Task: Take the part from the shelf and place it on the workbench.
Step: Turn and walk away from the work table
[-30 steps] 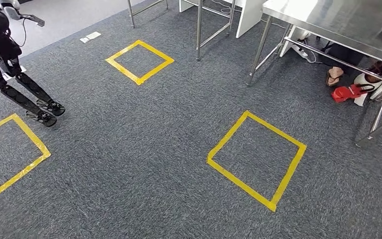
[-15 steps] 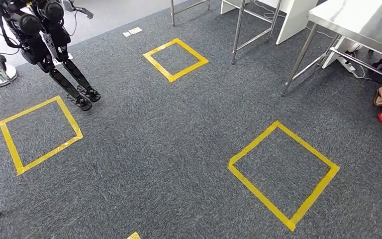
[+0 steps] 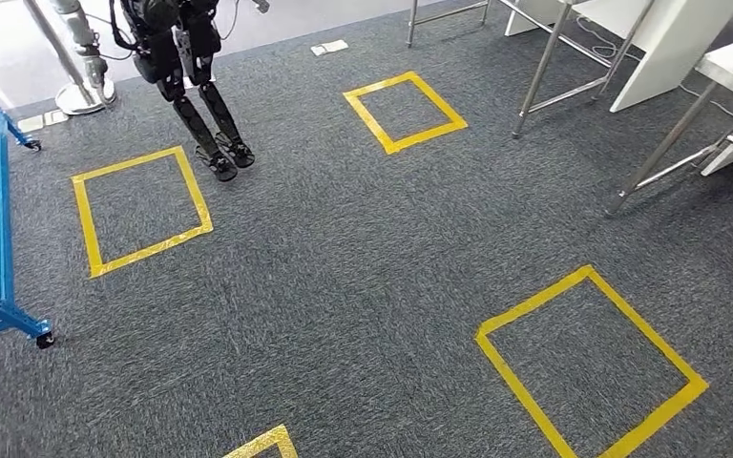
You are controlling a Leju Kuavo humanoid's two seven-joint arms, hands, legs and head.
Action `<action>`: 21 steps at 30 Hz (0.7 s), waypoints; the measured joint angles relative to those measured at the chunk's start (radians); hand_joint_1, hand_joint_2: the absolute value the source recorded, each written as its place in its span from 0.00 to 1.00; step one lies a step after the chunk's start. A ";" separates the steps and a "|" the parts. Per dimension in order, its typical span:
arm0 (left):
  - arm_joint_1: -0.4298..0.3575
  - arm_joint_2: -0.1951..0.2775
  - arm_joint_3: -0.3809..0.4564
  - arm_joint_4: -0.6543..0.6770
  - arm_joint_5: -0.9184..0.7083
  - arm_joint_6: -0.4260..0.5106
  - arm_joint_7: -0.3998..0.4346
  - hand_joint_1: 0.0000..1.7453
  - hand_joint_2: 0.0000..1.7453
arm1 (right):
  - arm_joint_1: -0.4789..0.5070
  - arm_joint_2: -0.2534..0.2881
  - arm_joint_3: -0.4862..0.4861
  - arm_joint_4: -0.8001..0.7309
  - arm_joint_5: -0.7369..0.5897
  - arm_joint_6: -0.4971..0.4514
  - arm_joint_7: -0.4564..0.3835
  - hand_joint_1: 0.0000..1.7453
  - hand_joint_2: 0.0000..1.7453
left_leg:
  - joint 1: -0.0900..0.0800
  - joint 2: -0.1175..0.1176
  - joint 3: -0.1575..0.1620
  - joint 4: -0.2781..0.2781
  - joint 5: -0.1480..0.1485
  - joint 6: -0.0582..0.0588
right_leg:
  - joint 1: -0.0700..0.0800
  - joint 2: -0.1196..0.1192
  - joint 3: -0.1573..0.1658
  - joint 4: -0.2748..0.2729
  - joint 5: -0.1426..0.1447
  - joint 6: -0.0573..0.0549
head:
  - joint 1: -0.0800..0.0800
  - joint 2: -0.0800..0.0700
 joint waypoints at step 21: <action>0.011 -0.005 -0.016 0.000 -0.008 0.009 -0.007 0.00 0.00 | 0.011 0.000 -0.016 0.002 -0.003 0.004 0.006 0.00 0.00 | 0.008 -0.031 -0.134 0.263 -0.112 -0.049 | -0.004 0.023 -0.021 -0.046 0.057 -0.048 | -0.007 0.000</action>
